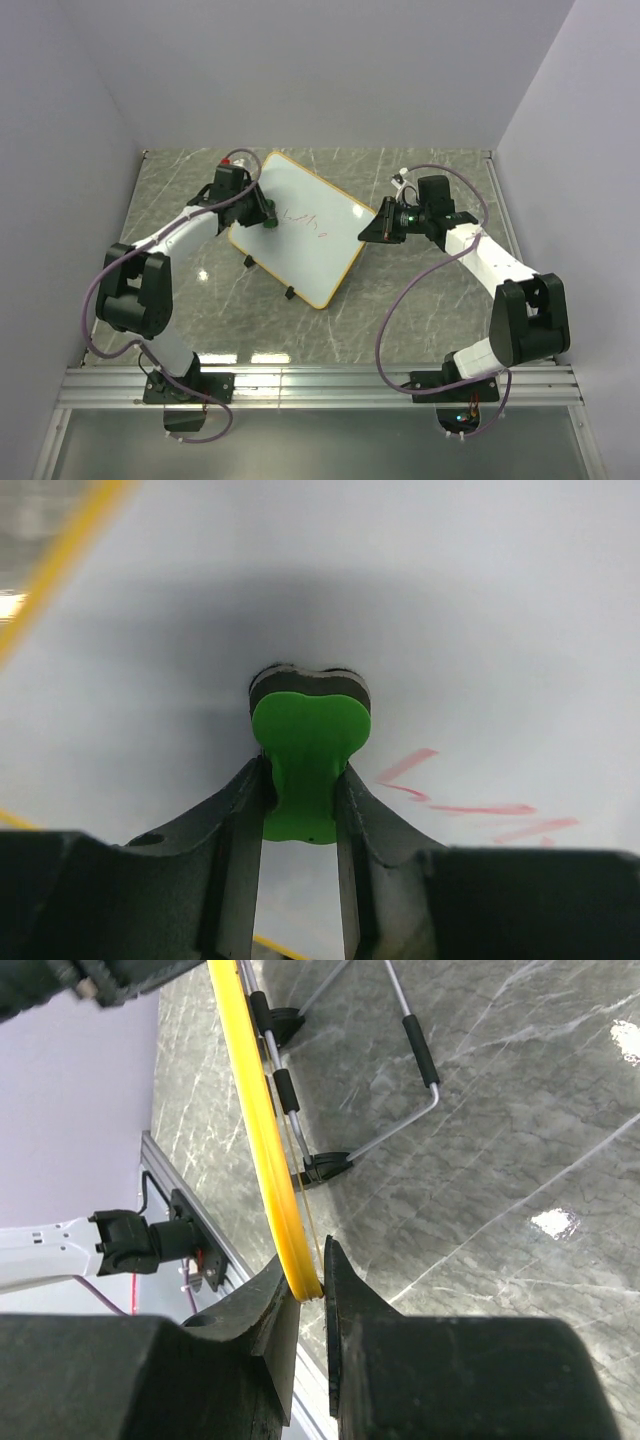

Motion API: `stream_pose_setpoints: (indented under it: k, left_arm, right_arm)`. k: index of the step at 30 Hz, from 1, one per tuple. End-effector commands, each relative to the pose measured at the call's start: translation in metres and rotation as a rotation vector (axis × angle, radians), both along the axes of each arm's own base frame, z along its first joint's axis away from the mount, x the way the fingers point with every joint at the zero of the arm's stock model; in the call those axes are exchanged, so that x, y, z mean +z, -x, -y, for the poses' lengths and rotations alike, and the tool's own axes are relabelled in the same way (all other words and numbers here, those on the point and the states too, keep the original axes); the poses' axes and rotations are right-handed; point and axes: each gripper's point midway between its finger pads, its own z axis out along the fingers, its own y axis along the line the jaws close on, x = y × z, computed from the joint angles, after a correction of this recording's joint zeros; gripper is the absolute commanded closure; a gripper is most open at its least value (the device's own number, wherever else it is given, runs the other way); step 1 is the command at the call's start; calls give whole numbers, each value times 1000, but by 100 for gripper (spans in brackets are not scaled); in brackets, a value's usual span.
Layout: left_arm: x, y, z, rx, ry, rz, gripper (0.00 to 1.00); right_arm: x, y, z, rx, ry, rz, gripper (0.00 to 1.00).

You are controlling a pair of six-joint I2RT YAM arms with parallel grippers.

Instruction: Erase the whiteboard

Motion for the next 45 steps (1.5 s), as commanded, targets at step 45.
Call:
stream_pose_setpoints:
  k: [45]
  left_arm:
    - [38, -9, 31, -195, -152, 104, 100]
  right_arm:
    - [-1, 21, -13, 11, 33, 16, 100]
